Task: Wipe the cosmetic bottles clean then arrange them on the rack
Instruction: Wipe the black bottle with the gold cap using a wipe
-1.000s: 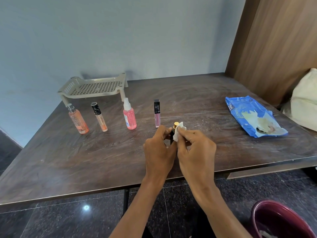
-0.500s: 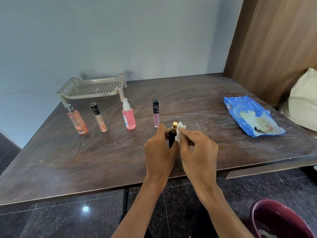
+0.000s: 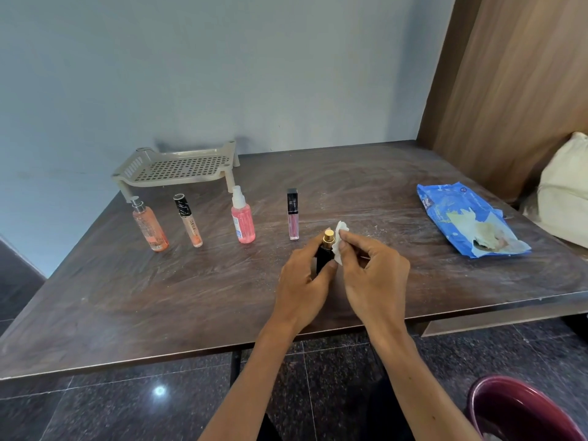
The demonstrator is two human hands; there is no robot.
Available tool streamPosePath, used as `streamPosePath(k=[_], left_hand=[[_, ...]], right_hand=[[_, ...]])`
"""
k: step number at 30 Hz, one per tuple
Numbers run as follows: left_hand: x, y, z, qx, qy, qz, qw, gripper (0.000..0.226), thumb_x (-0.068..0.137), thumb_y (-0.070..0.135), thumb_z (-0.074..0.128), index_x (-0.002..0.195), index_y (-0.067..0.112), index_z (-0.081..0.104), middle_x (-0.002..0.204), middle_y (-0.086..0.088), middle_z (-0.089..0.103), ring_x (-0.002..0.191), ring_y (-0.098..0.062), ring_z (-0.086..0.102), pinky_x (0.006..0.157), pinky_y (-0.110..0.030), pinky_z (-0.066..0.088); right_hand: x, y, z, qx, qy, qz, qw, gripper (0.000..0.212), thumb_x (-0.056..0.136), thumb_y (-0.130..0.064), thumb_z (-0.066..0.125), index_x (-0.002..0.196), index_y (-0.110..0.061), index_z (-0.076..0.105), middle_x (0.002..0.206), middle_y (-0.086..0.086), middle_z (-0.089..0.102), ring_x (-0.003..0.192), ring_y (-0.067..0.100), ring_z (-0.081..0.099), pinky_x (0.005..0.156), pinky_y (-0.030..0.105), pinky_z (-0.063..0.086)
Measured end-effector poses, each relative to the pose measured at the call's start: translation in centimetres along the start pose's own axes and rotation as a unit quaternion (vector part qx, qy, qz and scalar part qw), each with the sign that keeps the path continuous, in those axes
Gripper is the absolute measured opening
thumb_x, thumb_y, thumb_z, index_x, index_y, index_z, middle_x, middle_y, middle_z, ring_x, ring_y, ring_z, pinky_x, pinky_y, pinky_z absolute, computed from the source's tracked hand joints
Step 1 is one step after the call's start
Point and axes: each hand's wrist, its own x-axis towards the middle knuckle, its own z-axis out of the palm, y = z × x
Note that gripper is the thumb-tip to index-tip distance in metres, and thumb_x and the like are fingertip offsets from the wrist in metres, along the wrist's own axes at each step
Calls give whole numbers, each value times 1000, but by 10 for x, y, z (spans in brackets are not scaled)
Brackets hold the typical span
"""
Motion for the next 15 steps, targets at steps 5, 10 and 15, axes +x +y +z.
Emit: streamPosePath(k=[5, 10, 15], left_hand=[[2, -6, 3, 17, 48, 52, 997, 46, 95, 17, 66, 137, 34, 57, 103, 6, 74, 83, -15, 68, 79, -37, 58], [3, -5, 2, 73, 116, 59, 989, 25, 88, 18, 73, 113, 21, 71, 88, 14, 70, 70, 0, 60, 63, -14, 42], [1, 1, 4, 123, 145, 76, 979, 9, 90, 23, 70, 98, 19, 73, 75, 21, 57, 63, 7, 52, 58, -7, 35]], right_hand=[[0, -4, 1, -5, -10, -20, 1000, 21, 93, -16, 63, 112, -17, 72, 94, -16, 70, 88, -5, 65, 77, 5, 46], [-17, -7, 6, -33, 5, -55, 998, 19, 94, -15, 62, 111, -15, 72, 86, -9, 68, 76, 0, 63, 66, 4, 45], [-24, -5, 15, -88, 32, -86, 992, 24, 95, -15, 60, 116, -13, 70, 90, -6, 66, 82, 7, 63, 71, 12, 51]])
